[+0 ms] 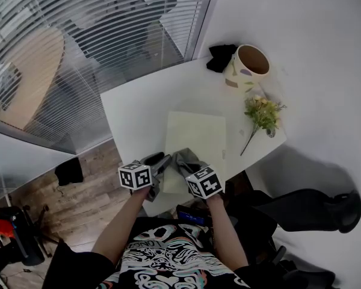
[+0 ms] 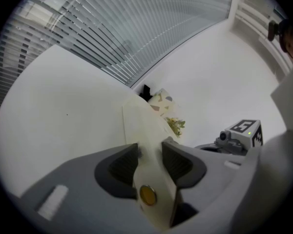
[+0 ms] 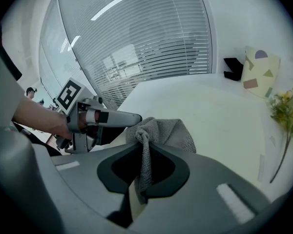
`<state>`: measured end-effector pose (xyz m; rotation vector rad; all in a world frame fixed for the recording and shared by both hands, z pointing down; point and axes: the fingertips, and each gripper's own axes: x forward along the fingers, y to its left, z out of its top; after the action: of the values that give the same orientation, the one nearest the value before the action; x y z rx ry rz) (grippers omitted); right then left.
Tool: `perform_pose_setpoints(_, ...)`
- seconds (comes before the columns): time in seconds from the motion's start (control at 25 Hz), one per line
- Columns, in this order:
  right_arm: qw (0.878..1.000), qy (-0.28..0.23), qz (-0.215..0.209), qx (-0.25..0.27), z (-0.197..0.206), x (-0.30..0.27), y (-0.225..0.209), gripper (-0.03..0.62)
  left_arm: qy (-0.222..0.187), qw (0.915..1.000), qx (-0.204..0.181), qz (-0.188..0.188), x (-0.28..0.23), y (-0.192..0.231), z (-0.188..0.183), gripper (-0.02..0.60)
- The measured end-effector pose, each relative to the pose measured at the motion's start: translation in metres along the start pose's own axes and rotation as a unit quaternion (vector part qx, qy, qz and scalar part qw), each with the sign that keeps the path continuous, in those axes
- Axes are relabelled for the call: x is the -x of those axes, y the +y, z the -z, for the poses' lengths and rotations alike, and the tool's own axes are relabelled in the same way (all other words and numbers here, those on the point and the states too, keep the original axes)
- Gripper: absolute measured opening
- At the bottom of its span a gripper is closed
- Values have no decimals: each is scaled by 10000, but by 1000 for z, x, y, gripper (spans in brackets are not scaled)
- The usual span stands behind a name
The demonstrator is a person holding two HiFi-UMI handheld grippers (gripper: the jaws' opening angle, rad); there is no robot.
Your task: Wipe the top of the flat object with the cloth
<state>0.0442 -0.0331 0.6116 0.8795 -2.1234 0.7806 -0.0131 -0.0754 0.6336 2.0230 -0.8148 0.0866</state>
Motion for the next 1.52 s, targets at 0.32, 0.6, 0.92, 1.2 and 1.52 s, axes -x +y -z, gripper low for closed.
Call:
perform_pose_setpoints(0.32, 10000, -19, 24, -48, -5, -3, -3, 15, 26, 10000, 17, 15, 1, 0, 1, 209)
perform_pose_setpoints(0.6, 10000, -27, 28, -80, -11, -8, -6, 15, 30, 10000, 16, 4, 0, 2, 0, 206)
perform_pose_setpoints(0.92, 10000, -25, 24, -85, -17, -11, -8, 15, 46, 10000, 39, 17, 0, 1, 2, 206)
perform_pose_setpoints(1.2, 10000, -52, 46, -54, -25, -15, -10, 15, 55, 10000, 76, 35, 1, 1, 1, 204)
perform_pose_setpoints(1.52, 10000, -36, 2, -65, -30, -19, -12, 15, 81, 9999, 116, 59, 0, 2, 2, 202)
